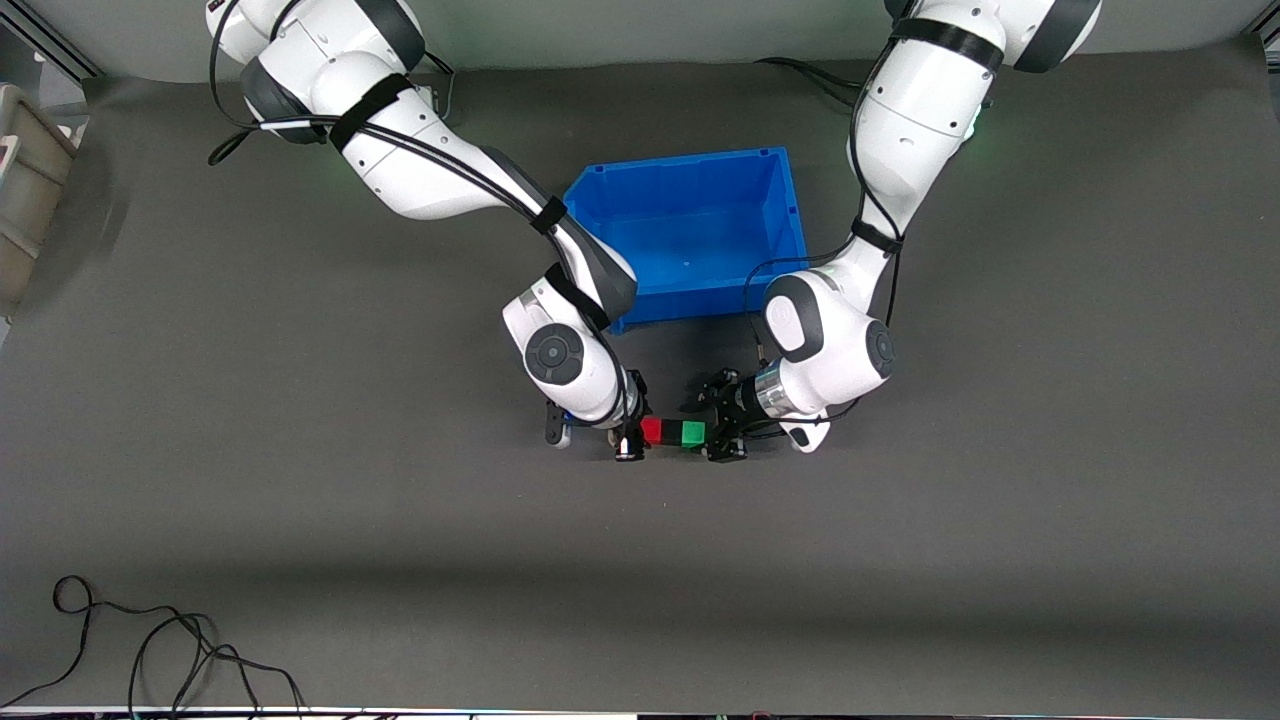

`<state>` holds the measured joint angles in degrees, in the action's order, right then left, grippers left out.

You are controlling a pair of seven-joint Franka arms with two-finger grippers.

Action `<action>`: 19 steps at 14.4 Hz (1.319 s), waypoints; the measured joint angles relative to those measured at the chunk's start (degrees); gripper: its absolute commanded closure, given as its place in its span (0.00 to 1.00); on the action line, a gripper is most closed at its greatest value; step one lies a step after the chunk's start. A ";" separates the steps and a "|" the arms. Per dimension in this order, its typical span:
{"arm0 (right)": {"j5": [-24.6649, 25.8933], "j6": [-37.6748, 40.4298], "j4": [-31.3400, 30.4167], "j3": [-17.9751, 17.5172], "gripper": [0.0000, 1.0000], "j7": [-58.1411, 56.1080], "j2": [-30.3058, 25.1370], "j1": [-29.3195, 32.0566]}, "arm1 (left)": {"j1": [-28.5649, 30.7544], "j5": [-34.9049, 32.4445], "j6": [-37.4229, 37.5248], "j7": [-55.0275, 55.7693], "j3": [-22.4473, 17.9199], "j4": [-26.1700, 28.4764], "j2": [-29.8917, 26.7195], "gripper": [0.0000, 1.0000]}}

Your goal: Attach green and red cubes to black cube

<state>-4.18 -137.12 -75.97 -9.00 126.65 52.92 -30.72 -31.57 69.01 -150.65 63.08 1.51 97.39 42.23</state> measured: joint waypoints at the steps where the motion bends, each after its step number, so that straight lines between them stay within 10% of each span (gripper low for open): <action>1: 0.00 0.00 0.22 0.00 0.00 0.00 -0.04 0.00 | 0.18 -0.51 0.01 0.00 -0.32 -0.23 -0.04 0.00; 5: 0.20 0.10 -2.80 0.52 0.00 -5.18 -4.95 0.33 | 6.53 -7.08 8.53 0.07 -1.36 -0.71 -2.94 0.00; 13: 0.23 2.45 -29.70 1.19 0.00 -34.48 -34.16 13.07 | 27.55 -38.99 43.01 -4.47 -1.55 -3.42 -15.32 0.00; 19: 0.25 17.41 -32.09 1.47 0.00 -65.36 -45.48 22.55 | 32.90 -50.91 61.28 -14.92 -1.54 -13.77 -20.92 0.00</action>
<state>-3.94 -119.71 -108.05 -7.53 61.29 7.44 -8.17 1.33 18.11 -89.37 48.17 -0.03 83.62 21.31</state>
